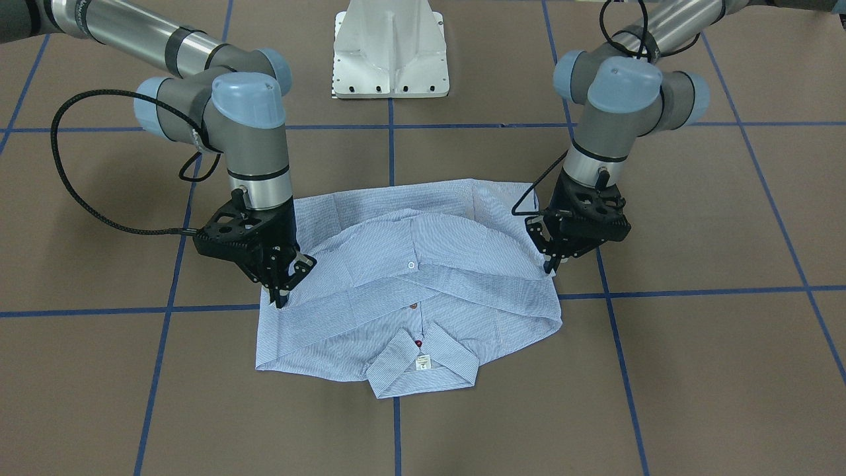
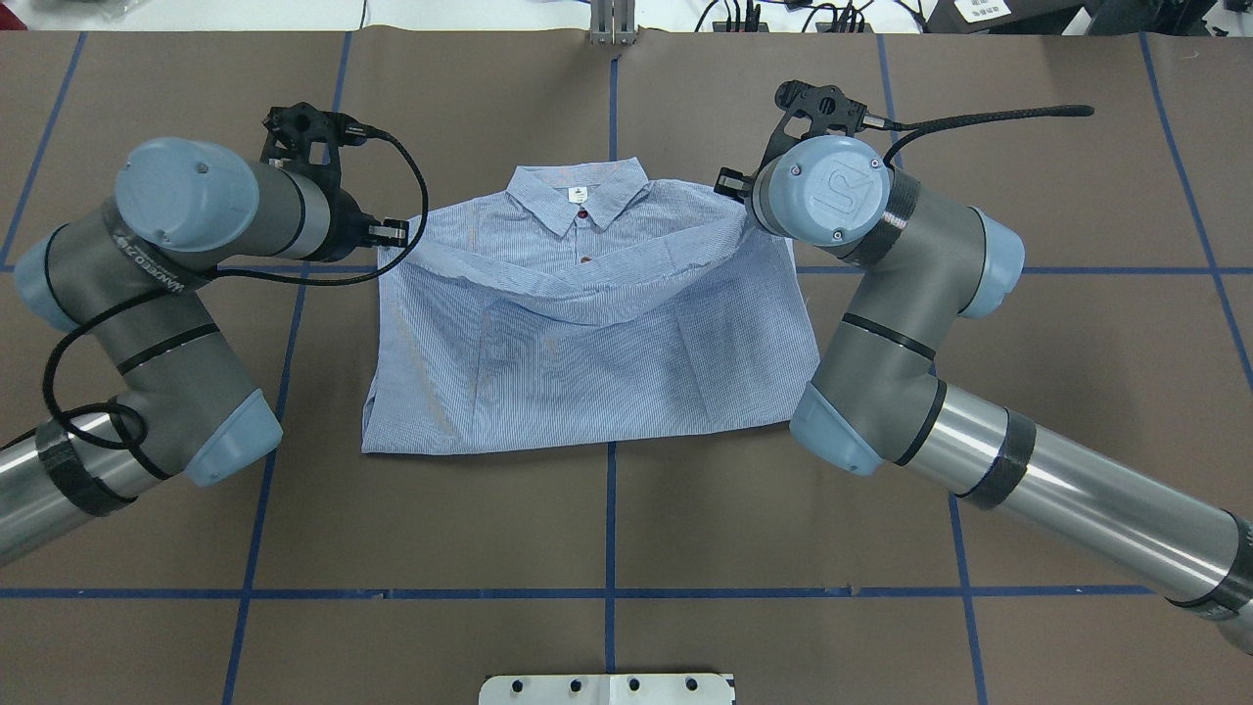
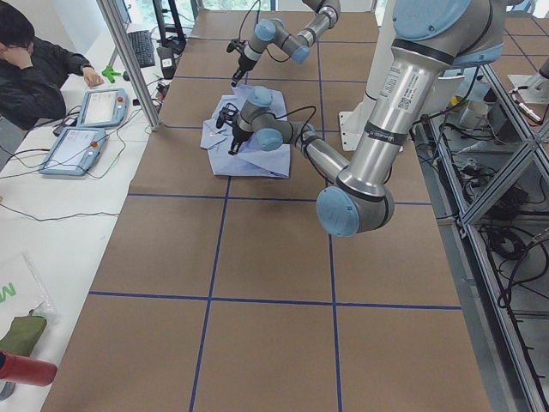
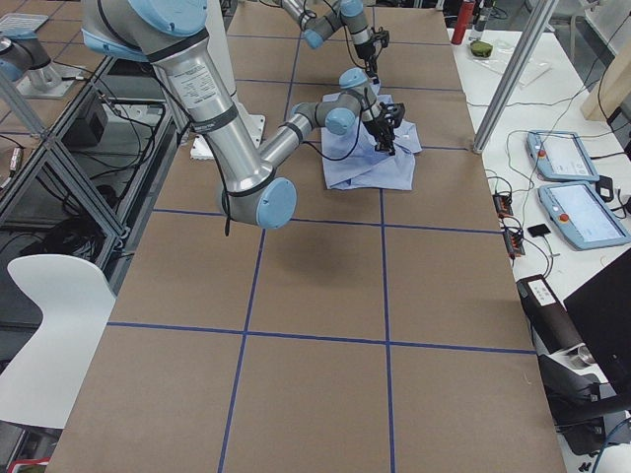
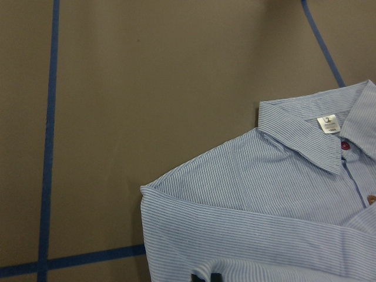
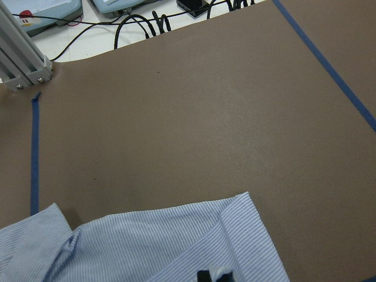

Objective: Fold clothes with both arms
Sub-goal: 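Lift both hem corners and fold them toward the collar with both grippers, then release the hem at the collar and draw both grippers back, then lower the left gripper to the folded shirt's near side edge and grasp it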

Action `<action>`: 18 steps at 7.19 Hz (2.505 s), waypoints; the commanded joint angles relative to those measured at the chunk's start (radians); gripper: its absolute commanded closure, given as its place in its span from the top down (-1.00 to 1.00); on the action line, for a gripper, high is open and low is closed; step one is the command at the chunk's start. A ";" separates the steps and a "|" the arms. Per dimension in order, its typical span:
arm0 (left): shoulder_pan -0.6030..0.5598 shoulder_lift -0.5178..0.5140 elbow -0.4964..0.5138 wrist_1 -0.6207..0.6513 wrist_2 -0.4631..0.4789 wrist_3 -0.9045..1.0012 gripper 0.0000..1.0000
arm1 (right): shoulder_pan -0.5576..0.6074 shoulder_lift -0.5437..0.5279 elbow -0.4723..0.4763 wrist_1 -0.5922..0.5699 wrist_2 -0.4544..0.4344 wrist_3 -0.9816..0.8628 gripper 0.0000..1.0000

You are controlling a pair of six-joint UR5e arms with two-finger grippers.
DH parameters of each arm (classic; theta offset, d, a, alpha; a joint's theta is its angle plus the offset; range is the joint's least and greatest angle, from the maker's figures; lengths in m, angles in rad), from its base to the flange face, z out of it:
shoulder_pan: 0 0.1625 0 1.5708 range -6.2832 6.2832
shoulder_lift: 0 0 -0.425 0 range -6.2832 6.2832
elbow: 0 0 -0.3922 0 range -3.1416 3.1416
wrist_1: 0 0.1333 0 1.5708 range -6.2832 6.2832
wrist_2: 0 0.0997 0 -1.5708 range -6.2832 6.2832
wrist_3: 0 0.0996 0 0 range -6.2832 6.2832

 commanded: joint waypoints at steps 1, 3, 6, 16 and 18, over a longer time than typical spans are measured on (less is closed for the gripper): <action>-0.002 -0.014 0.109 -0.104 0.001 0.001 -1.00 | 0.042 -0.014 -0.055 0.072 0.057 -0.067 -1.00; -0.004 -0.014 0.109 -0.105 0.001 0.004 -1.00 | 0.044 -0.008 -0.060 0.072 0.061 -0.067 -1.00; -0.114 -0.011 0.096 -0.145 -0.123 0.235 1.00 | 0.059 0.018 -0.046 0.070 0.093 -0.108 1.00; 0.215 0.357 -0.124 -0.478 0.028 -0.143 0.85 | 0.129 -0.014 -0.031 0.073 0.277 -0.176 1.00; 0.231 0.355 -0.124 -0.466 0.047 -0.210 0.62 | 0.127 -0.019 -0.031 0.075 0.248 -0.174 1.00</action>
